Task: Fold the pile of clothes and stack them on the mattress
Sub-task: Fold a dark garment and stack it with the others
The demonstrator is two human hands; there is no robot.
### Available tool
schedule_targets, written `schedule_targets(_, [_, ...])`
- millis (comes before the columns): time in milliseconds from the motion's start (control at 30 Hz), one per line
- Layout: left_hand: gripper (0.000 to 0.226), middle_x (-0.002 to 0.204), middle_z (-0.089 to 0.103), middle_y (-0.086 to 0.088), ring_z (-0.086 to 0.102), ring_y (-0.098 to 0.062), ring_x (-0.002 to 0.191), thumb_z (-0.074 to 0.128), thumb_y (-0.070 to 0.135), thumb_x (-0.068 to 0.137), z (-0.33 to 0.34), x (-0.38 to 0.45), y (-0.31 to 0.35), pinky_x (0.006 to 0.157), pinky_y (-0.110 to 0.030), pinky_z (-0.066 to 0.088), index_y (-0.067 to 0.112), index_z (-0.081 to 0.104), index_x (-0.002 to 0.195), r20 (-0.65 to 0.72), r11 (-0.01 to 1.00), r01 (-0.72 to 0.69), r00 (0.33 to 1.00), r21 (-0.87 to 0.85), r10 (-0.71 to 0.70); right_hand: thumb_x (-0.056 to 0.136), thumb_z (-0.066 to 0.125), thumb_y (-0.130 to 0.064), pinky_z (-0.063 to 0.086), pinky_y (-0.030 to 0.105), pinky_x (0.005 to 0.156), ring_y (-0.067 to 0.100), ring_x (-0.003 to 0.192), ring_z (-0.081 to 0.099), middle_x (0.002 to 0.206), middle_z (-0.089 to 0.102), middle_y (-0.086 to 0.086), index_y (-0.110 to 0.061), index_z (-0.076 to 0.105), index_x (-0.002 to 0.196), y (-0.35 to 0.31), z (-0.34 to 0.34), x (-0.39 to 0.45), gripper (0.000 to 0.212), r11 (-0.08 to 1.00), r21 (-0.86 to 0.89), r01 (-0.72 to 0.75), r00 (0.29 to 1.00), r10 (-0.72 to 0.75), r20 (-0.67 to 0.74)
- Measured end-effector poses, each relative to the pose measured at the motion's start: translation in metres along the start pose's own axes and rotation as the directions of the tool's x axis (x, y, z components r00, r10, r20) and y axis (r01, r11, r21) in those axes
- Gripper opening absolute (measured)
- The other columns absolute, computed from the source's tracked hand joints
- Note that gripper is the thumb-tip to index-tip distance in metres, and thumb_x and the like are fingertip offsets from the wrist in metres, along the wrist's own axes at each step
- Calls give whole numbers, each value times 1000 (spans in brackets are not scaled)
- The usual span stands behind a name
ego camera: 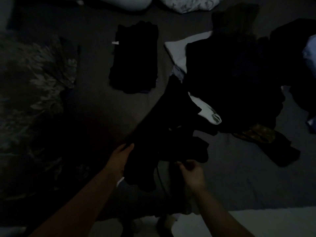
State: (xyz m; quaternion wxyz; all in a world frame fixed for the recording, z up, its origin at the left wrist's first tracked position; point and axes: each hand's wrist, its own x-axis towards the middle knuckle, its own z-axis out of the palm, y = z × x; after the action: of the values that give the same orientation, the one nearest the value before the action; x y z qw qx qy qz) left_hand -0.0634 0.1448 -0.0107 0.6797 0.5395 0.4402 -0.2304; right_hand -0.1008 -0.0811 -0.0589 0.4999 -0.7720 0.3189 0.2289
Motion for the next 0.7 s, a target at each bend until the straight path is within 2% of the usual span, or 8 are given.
schedule_targets(100, [32,108,64,-16,63,-23,86,55,20,94,-17,9,3,65,-26,52,3,55,121,-50,999,38,998,13,-38,62,81,-48,49,37,95,22,108,61,117,63,6,-5,53,126,-2,-8,15,82,933,342,-112,994,112,18])
schedule_targets(133, [33,113,63,-19,62,-26,88,56,20,93,-23,12,3,71,-29,51,2,56,120,-64,999,40,997,25,-38,56,84,-49,51,39,93,23,110,61,122,63,5,-9,50,131,-5,-10,22,91,855,499,-140,990,129,56])
schedule_targets(200, [35,114,64,-21,64,-28,90,63,27,88,-36,16,3,82,-37,52,2,62,112,-76,998,16,997,60,-11,61,84,-43,56,38,83,26,112,62,126,61,9,-12,51,133,-7,-9,36,85,736,644,-208,978,150,144])
schedule_targets(300, [65,103,70,-10,67,-24,91,81,53,59,-54,13,3,86,-39,53,8,64,103,-37,941,-68,996,332,85,81,71,-20,57,30,65,29,99,66,118,64,17,-4,57,123,-19,5,32,48,810,534,-242,968,163,190])
schedule_targets(367, [63,103,65,-2,63,-20,93,86,39,61,-66,13,-2,84,-31,49,8,57,107,-78,836,-107,981,539,176,86,64,-14,55,27,60,24,88,68,109,67,17,-4,61,116,-23,19,21,32,857,445,-261,959,177,221])
schedule_targets(433, [56,110,61,-10,59,-26,102,80,26,72,-81,14,-7,87,-32,43,7,51,116,-177,743,-85,948,664,266,89,61,-16,56,28,69,20,86,68,103,69,13,-6,63,112,-22,29,7,25,891,364,-270,947,179,266])
schedule_targets(533, [48,127,56,-19,53,-37,116,62,23,88,-98,14,-14,93,-37,41,8,46,130,-233,681,-16,934,732,272,90,61,-23,49,42,97,26,104,63,117,65,13,-6,60,121,-10,37,-10,35,934,226,-278,940,216,263])
schedule_targets(700, [43,124,57,-20,55,-39,113,60,24,86,-99,16,-29,92,-42,45,13,51,127,-158,544,-58,926,837,342,92,57,-15,46,44,98,36,111,58,120,61,19,4,59,120,2,25,-19,33,952,172,-255,963,266,-43])
